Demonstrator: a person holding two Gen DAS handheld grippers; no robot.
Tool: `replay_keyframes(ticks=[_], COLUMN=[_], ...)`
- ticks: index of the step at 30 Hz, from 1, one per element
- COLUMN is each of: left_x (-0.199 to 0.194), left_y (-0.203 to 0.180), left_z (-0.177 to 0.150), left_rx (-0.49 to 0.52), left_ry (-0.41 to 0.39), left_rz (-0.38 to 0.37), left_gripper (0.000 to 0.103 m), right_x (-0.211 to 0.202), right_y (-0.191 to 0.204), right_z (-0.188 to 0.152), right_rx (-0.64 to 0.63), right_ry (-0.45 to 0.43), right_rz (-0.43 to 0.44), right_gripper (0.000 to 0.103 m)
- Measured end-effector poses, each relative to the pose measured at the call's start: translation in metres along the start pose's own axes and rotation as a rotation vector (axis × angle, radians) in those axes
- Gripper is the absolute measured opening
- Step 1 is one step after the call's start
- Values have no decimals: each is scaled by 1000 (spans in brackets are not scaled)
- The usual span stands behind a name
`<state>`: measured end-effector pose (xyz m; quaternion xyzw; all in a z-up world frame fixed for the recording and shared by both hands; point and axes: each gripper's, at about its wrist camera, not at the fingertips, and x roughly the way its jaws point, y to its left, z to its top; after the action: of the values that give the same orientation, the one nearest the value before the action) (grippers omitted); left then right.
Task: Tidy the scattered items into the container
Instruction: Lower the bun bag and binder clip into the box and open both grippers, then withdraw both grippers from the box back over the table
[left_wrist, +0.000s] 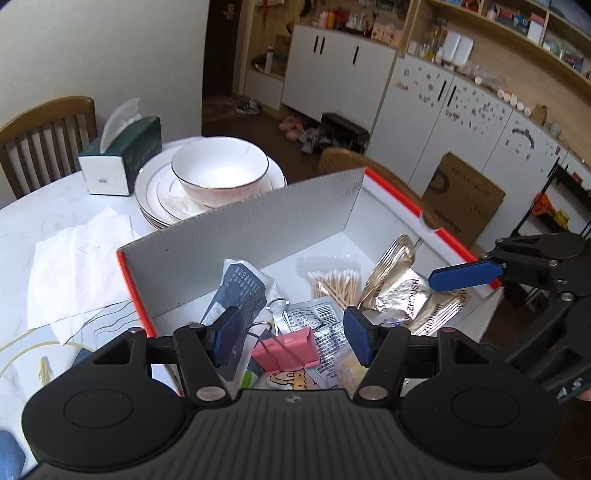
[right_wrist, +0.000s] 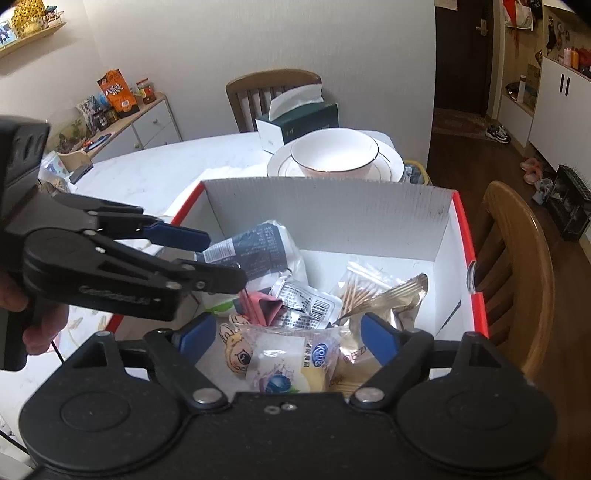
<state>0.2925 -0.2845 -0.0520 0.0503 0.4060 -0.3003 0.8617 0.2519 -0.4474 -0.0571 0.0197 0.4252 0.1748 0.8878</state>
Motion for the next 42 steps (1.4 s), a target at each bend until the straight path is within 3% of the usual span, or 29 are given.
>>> replay_keyframes(ticks=[11,21,25,36,42], left_x=[-57,-100,-119,-160,-177], left_y=[13,38,61,144,193], left_z=[-17,-39,-52,-97,-117], left_rx=[-66,-67,-75,-95,-101], left_ry=[-107,-169,-186,-171,-175], left_rz=[27,81,108,125,139], left_gripper=[65,71,79,87,102], right_x=[-15,-17,-11,21,42], right_y=[33,100,132,226,269], right_z=[2,-2,-8,-23,-24], right_rx=[-63,-138,-147,-106,-83], right_ry=[-44,-60,-49,-6,1], right_rz=[48,82,86,72,57], right_gripper=[91,94,94,94,94])
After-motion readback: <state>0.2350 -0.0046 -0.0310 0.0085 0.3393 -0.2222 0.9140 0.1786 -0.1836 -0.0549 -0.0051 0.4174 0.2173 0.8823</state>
